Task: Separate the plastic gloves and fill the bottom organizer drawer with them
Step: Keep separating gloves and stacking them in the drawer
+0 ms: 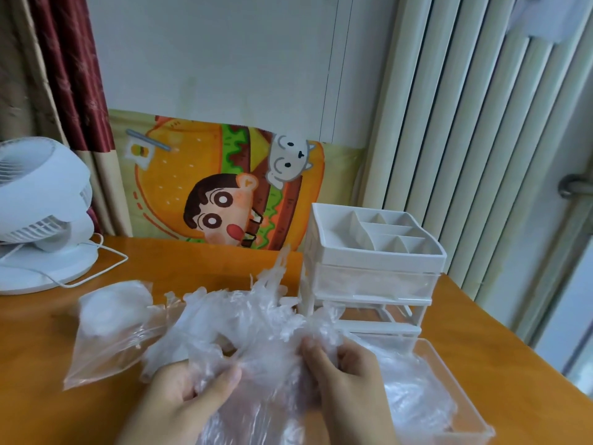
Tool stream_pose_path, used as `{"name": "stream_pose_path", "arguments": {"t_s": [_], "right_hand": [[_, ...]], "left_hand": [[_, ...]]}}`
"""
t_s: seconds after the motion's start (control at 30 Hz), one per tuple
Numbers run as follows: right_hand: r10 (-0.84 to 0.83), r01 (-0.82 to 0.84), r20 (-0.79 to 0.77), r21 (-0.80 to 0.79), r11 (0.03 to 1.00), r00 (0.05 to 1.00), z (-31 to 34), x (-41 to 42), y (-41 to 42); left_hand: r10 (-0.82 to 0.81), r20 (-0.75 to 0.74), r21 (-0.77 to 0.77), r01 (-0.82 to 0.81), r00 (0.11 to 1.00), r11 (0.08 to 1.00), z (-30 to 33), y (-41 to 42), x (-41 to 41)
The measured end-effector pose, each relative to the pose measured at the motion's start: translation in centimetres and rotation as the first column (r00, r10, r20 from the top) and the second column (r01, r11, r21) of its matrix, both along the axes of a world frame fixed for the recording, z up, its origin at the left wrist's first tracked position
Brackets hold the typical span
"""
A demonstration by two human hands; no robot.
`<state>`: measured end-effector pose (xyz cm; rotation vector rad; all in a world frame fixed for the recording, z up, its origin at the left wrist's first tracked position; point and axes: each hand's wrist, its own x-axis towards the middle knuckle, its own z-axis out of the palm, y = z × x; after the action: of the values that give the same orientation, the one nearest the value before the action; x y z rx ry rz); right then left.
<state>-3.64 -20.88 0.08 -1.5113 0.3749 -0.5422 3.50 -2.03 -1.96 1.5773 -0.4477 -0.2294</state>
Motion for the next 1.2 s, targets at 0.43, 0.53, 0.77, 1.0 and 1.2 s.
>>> {"name": "stream_pose_path", "arguments": {"t_s": [0.43,0.53,0.77,1.0,1.2], "right_hand": [[0.007,-0.006,0.021,-0.028,1.000,1.000,0.9,-0.8,0.4],[0.024,-0.024,0.002,-0.047,0.999,1.000,1.0,-1.0,0.7],[0.029,-0.027,0.054,-0.026,0.999,0.998,0.9,-1.0,0.6],[0.053,-0.062,0.100,0.093,0.994,0.994,0.9,-1.1,0.3],[0.006,-0.035,0.145,0.199,0.979,0.989,2.3,-1.7,0.3]], "left_hand": [[0.182,-0.004,-0.151,-0.181,0.983,0.972,0.7,0.4,0.0],[0.215,-0.082,-0.228,-0.228,0.973,0.947,0.8,0.9,-0.2],[0.147,-0.204,-0.201,-0.188,0.968,0.961,1.3,0.5,-0.4],[0.099,-0.106,0.219,-0.073,0.989,0.973,-0.6,0.4,-0.4],[-0.025,0.020,0.072,0.023,0.999,0.997,0.5,0.3,-0.8]]}}
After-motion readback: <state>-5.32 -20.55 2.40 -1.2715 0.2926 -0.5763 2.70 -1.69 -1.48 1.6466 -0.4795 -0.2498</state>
